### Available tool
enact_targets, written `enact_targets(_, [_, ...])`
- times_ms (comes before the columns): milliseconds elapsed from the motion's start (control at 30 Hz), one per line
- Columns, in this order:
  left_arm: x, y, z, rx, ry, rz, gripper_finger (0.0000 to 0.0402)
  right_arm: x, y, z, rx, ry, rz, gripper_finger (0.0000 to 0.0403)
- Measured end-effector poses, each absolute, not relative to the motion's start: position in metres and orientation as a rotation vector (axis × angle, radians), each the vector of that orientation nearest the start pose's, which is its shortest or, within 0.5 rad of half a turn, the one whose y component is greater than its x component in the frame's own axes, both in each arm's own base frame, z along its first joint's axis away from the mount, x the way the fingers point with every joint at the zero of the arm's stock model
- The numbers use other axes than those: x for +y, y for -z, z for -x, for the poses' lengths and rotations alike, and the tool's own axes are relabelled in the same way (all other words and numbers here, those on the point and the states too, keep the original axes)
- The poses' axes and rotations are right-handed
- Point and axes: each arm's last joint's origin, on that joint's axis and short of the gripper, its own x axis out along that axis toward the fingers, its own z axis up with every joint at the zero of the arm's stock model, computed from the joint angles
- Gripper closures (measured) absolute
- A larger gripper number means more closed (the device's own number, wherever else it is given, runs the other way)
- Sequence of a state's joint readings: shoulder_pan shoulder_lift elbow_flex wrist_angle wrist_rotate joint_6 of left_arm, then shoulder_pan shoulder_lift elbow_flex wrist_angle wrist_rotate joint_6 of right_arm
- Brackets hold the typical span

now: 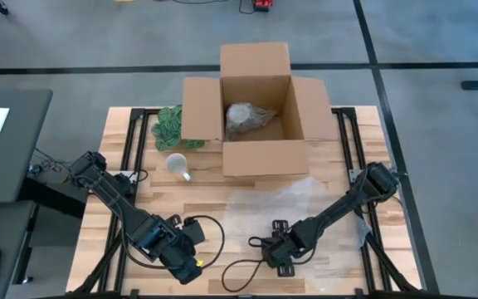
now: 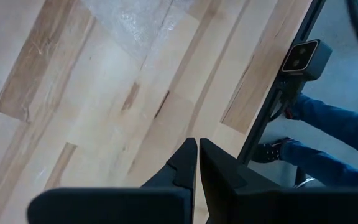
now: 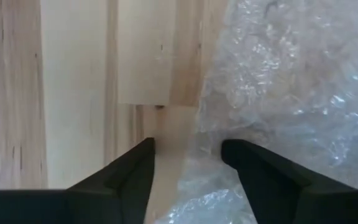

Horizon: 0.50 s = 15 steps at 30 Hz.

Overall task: Wrap mug
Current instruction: Wrap the yellow mug with bubble wrap

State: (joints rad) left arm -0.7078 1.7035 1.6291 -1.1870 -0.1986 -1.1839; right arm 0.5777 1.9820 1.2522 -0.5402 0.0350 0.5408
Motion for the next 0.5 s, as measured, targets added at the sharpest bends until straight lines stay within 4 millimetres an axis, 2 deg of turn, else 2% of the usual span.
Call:
enact_targets(133, [-0.212,-0.315,-0.257,1.188,-0.27,0.479,0.0402,0.202,-0.134,-0.313,1.315,-0.033,-0.077,0.0259])
enact_targets(233, [-0.213,-0.316,-0.257,1.18,-0.268,0.477,0.0402,0.198,-0.133,-0.313,1.327,-0.002,-0.093,0.0323])
enact_targets(333, [-0.211,-0.318,-0.257,1.165,-0.265,0.465,0.0402,0.195,-0.143,-0.313,1.332,0.011,-0.104,0.0386])
enact_targets(400, [-0.21,-0.321,-0.256,1.155,-0.244,0.451,0.0402,0.193,-0.157,-0.313,1.334,0.014,-0.097,0.0394])
enact_targets(500, [-0.211,-0.324,-0.254,1.15,-0.192,0.409,0.0402,0.189,-0.196,-0.317,1.276,-0.032,-0.119,0.0397])
